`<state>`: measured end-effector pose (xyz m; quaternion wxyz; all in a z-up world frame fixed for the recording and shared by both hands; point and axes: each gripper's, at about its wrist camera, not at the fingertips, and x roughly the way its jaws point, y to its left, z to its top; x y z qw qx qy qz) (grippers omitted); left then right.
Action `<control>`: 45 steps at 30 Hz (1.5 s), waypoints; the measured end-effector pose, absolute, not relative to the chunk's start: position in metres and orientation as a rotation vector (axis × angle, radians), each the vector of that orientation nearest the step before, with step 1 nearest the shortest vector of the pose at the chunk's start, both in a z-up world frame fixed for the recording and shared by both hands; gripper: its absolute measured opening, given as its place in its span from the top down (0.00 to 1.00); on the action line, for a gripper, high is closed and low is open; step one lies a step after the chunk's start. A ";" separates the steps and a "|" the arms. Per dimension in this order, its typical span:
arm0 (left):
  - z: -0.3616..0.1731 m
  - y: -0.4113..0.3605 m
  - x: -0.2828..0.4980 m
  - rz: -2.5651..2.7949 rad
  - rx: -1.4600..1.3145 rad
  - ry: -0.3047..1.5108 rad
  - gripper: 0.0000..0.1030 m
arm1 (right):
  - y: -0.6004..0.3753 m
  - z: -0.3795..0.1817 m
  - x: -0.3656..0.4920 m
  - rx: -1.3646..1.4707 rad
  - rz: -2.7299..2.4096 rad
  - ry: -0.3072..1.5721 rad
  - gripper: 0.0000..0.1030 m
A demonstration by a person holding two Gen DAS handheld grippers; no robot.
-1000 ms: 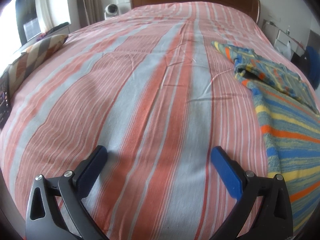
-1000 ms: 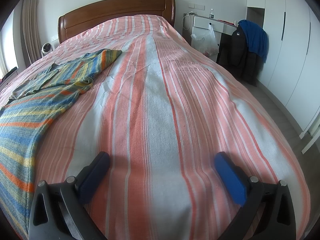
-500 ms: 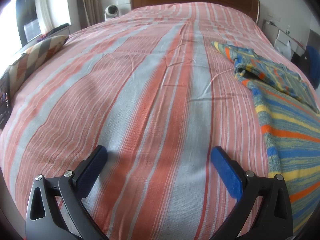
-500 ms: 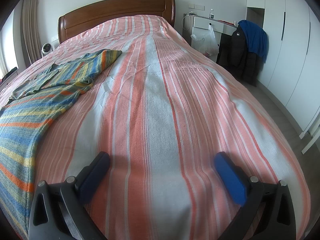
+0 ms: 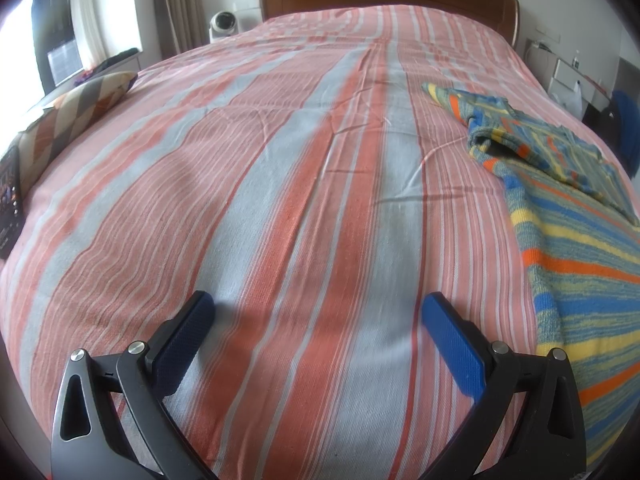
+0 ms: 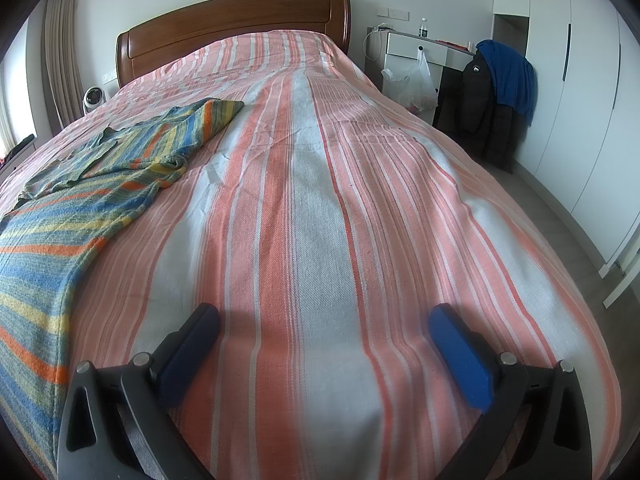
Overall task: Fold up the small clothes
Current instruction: 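Grasp the sweater hem with the left gripper while the right gripper grasps the hem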
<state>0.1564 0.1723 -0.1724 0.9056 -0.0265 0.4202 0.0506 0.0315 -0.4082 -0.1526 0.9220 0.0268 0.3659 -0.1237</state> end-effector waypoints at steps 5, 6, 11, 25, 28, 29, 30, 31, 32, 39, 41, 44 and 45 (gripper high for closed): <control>-0.173 0.172 0.156 0.105 -0.054 0.868 0.00 | -0.408 -0.153 0.031 0.055 -0.254 0.752 0.00; -0.173 0.172 0.156 0.104 -0.054 0.868 0.00 | -0.409 -0.153 0.032 0.055 -0.254 0.752 0.00; -0.173 0.172 0.156 0.105 -0.054 0.866 0.00 | -0.408 -0.153 0.031 0.055 -0.254 0.752 0.00; -0.125 0.180 0.099 -0.238 -0.201 0.999 0.01 | -0.373 -0.093 -0.001 -0.015 -0.054 0.868 0.00; -0.141 0.157 0.079 -0.310 -0.149 1.118 0.02 | -0.347 -0.088 -0.028 -0.003 0.105 0.958 0.00; -0.148 0.148 0.072 -0.329 -0.129 1.155 0.05 | -0.340 -0.091 -0.037 0.009 0.149 0.996 0.00; -0.152 0.142 0.068 -0.340 -0.112 1.177 0.07 | -0.332 -0.096 -0.047 0.023 0.193 1.038 0.00; -0.156 0.134 0.063 -0.340 -0.074 1.193 0.12 | -0.325 -0.102 -0.056 0.038 0.230 1.069 0.00; -0.157 0.128 0.058 -0.332 -0.033 1.188 0.16 | -0.318 -0.109 -0.065 0.058 0.262 1.098 0.01; -0.153 0.115 0.053 -0.316 0.073 1.221 0.79 | -0.325 -0.146 -0.073 0.293 0.240 1.170 0.25; -0.155 0.115 0.051 -0.322 0.079 1.230 0.96 | -0.327 -0.149 -0.069 0.324 0.251 1.182 0.47; -0.149 0.128 0.052 -0.348 -0.019 1.230 0.97 | -0.331 -0.146 -0.068 0.341 0.242 1.194 0.96; -0.143 0.134 0.052 -0.367 -0.065 1.222 0.97 | -0.335 -0.140 -0.067 0.377 0.247 1.183 0.96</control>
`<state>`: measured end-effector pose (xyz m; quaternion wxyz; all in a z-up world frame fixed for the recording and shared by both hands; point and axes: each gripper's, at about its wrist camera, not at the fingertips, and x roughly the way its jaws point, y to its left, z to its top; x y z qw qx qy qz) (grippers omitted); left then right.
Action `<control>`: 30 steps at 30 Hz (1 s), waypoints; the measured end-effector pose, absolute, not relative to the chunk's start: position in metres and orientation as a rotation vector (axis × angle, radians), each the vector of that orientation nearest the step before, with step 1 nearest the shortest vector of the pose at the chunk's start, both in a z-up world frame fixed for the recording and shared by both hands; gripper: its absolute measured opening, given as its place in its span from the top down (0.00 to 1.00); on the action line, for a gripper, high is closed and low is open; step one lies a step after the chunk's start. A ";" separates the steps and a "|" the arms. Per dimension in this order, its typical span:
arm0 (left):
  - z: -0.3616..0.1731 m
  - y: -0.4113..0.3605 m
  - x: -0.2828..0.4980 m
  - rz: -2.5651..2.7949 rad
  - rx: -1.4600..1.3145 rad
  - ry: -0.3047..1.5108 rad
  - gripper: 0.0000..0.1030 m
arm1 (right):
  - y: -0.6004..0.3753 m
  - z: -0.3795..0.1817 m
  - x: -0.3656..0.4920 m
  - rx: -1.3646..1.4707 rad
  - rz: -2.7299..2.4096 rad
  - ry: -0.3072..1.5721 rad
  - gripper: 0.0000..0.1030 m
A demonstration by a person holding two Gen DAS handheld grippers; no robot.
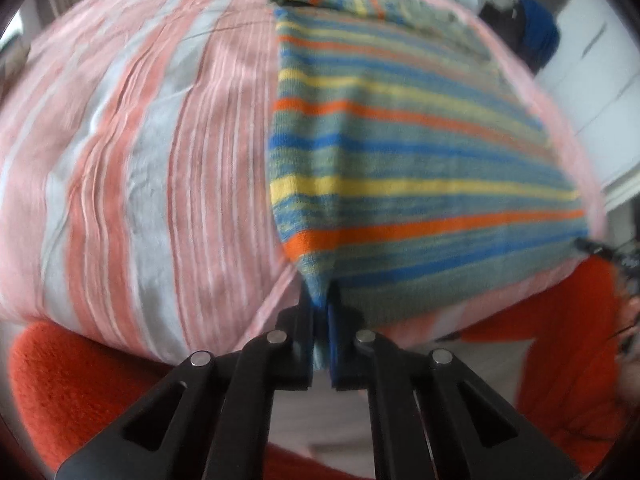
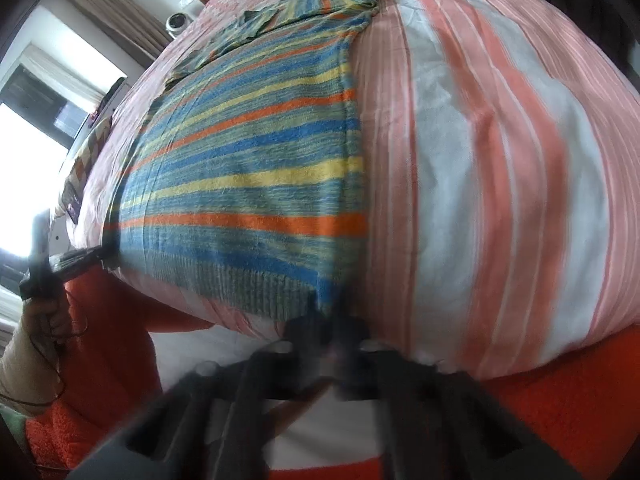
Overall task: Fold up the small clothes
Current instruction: 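Grasp the sweater hem with the left gripper while the right gripper grasps the hem, then lift the hem with both grippers, fold it toward the collar and release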
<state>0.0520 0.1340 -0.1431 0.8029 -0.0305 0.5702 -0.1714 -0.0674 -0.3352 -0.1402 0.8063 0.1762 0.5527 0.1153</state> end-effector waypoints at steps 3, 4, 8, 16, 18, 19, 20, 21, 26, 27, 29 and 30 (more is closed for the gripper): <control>-0.118 0.154 0.065 -0.429 -0.201 1.158 0.97 | -0.347 -0.113 -0.062 0.451 0.270 1.100 0.96; -0.110 0.158 0.073 -0.438 -0.226 1.136 0.97 | -0.347 -0.105 -0.061 0.466 0.276 1.072 0.96; -0.085 0.163 0.129 -0.441 -0.277 1.039 0.97 | -0.355 -0.072 -0.029 0.451 0.289 0.950 0.96; -0.067 0.109 0.276 -0.344 -0.282 0.953 0.97 | -0.362 -0.044 0.123 0.403 0.226 0.786 0.96; -0.072 0.093 0.316 -0.318 -0.265 0.966 0.97 | -0.365 -0.043 0.162 0.404 0.214 0.779 0.96; -0.076 0.088 0.335 -0.305 -0.265 0.977 0.97 | -0.366 -0.044 0.185 0.398 0.203 0.782 0.96; -0.081 0.083 0.355 -0.294 -0.268 0.992 0.97 | -0.365 -0.046 0.204 0.393 0.197 0.789 0.96; -0.087 0.080 0.370 -0.281 -0.266 1.001 0.97 | -0.368 -0.050 0.228 0.385 0.179 0.798 0.96; -0.114 0.068 0.424 -0.212 -0.256 1.038 0.97 | -0.380 -0.073 0.294 0.398 0.140 0.838 0.96; -0.118 0.066 0.432 -0.200 -0.254 1.038 0.96 | -0.380 -0.079 0.308 0.398 0.130 0.840 0.96; -0.123 0.064 0.447 -0.167 -0.241 1.041 0.91 | -0.382 -0.088 0.322 0.418 0.128 0.846 0.95; -0.125 0.065 0.453 -0.148 -0.241 1.042 0.89 | -0.384 -0.094 0.332 0.443 0.127 0.858 0.94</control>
